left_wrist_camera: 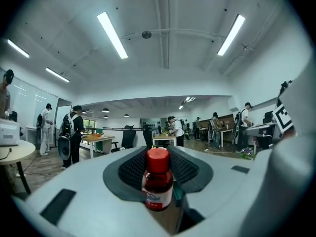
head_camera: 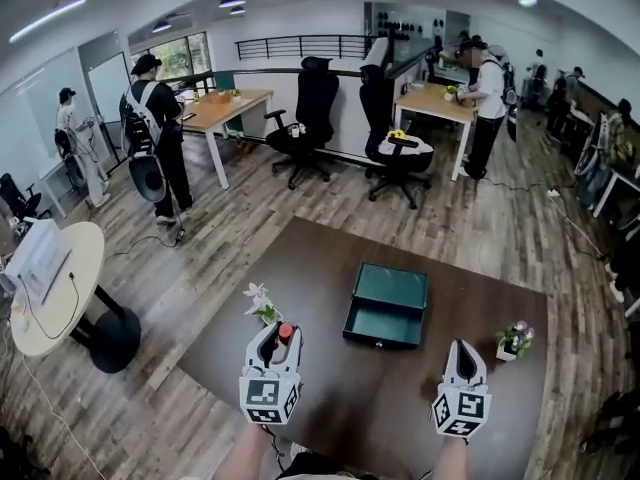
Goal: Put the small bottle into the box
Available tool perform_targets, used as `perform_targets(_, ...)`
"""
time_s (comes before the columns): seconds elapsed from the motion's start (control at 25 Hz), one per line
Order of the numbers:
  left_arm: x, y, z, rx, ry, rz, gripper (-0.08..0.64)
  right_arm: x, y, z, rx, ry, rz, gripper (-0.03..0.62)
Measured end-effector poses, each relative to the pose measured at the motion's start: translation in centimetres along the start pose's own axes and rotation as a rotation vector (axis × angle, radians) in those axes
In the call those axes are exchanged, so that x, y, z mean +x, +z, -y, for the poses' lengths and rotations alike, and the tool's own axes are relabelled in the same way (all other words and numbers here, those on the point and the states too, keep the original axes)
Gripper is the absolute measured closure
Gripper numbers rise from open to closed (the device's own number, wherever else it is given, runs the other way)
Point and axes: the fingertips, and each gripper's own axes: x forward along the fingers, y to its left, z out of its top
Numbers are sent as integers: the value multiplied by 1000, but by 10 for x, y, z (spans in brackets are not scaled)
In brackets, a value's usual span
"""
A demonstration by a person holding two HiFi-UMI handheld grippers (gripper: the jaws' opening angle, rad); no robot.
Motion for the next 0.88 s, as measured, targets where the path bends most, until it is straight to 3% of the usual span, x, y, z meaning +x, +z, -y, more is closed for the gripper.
perform_targets(0.48,80,10,-14,14,-241,50,419,-6,18,-7,-2,-260,39,591)
perform_targets(0.88,102,4,-33,14,-320,65,419,-6,18,-25,-7,-347,62,591)
